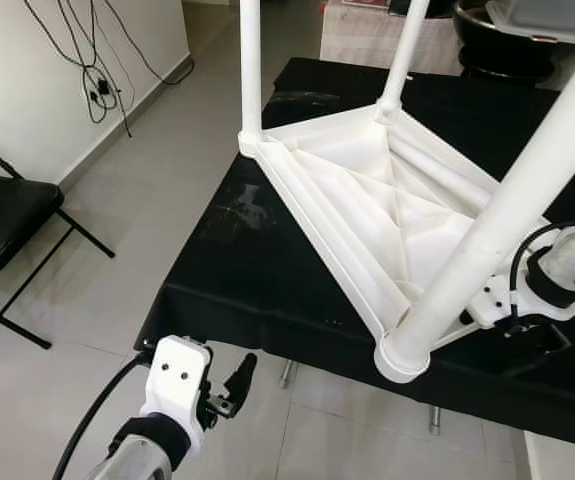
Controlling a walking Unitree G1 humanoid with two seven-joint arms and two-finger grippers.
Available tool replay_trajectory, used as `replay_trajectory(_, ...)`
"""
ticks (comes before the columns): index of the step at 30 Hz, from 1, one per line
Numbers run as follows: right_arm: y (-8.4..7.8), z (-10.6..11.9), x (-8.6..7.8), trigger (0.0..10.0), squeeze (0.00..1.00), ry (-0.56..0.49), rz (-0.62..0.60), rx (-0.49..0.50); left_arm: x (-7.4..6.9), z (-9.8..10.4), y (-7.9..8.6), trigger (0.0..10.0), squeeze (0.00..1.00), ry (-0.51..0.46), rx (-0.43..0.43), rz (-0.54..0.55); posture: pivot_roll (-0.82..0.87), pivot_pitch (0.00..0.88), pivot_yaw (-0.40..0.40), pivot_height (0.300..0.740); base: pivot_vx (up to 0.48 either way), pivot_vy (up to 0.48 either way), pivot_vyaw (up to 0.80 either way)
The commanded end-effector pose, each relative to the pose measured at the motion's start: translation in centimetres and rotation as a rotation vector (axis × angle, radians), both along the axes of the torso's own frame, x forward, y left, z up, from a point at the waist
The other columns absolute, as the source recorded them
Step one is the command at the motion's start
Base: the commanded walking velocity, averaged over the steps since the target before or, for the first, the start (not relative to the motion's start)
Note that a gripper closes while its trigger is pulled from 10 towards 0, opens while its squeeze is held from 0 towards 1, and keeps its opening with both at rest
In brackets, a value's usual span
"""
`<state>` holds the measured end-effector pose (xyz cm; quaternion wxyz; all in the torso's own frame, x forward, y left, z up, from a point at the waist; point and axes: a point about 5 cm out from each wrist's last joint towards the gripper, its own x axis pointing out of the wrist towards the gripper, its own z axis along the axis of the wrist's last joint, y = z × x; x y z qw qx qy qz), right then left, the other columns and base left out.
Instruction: Building children table
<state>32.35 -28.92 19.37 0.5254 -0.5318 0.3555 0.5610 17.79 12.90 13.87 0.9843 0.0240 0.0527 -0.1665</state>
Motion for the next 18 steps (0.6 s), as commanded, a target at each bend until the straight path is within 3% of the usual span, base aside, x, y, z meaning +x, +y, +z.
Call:
replay_trajectory(1, 0.4, -0.9, 0.1, 6.0, 0.0, -0.015, 0.003, -0.011, -0.2, 0.0, 0.0, 10.0, 0.0, 0.008, 0.014, -0.001, -0.03, 0.167, -0.052, 0.74, 0.0, 0.0, 0.0)
replay_trajectory(2, 0.4, -0.9, 0.1, 6.0, 0.0, -0.015, 0.003, -0.011, -0.2, 0.0, 0.0, 10.0, 0.0, 0.008, 0.014, -0.001, -0.03, 0.167, -0.052, 0.74, 0.0, 0.0, 0.0)
replay_trajectory(3, 0.4, -1.2, 0.1, 0.0, 0.0, -0.024, -0.005, -0.016, -0.2, 0.0, 0.0, 10.0, 0.0, 0.008, 0.014, 0.0, -0.03, 0.167, -0.053, 0.74, 0.0, 0.0, 0.0)
replay_trajectory(13, 0.8, -1.7, 0.1, 0.0, 0.0, -0.015, -0.031, 0.01, -0.1, 0.0, -0.1, 10.0, 0.0, 0.006, 0.008, 0.005, -0.04, 0.168, -0.059, 0.74, 0.0, 0.0, 0.0)
replay_trajectory(18, 2.3, -1.5, 0.4, 0.0, 0.0, 0.003, -0.061, 0.131, 0.0, 0.0, -0.1, 10.0, 0.0, 0.005, 0.005, 0.007, -0.04, 0.167, -0.059, 0.74, 0.0, 0.0, 0.0)
